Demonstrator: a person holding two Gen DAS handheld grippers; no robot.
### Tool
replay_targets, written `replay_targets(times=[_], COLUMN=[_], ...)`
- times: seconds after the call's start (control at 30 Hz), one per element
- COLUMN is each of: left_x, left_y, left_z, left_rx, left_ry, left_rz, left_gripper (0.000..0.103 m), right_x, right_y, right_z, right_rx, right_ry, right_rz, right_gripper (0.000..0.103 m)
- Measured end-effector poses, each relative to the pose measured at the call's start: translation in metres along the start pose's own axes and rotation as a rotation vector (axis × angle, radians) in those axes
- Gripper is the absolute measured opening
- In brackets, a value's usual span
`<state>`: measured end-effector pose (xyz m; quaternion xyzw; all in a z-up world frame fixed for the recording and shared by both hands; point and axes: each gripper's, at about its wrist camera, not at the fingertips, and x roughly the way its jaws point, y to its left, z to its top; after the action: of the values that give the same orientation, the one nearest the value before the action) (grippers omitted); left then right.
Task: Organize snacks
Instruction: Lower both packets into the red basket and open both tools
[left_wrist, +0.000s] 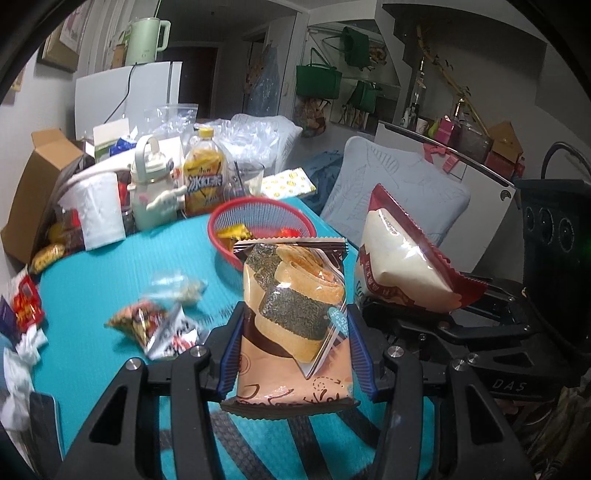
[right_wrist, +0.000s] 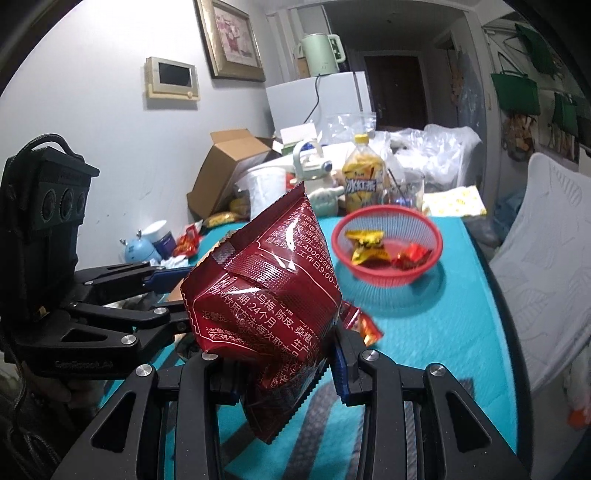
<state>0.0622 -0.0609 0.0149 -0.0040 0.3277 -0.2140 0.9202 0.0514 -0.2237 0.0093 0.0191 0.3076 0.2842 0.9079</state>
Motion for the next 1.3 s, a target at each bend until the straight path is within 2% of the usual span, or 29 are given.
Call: replay_targets(times=[0.27,0.9,1.1,1.3], left_x=[0.025,0.104,0.134,0.167], left_y=[0.003,0.021,0.034,0.050], left_z=[0.038,0.105,0.121,0.129], left_rx=[0.022,0.037,0.030,0.033], left_ry=[-0.020,-0.056,-0.062,-0.017], left_rz=[0.030,0.033,0.078,0.121], left_gripper=[0.050,0.050,0.050,0.050], right_x=[0.012,0.071,0.097,0.128], right_y=[-0.021,-0.093,-0.112,-0.132], right_z=[0.028,0.084,0.100,0.107], right_rx=[-0.007,0.013,-0.006,0.028], right_ry=[-0.025,-0.037,-0.011,0.006], right_rz=[-0.010,-0.080,-0.109,-0.113], right_gripper=[0.035,0.035,0.035,0.035])
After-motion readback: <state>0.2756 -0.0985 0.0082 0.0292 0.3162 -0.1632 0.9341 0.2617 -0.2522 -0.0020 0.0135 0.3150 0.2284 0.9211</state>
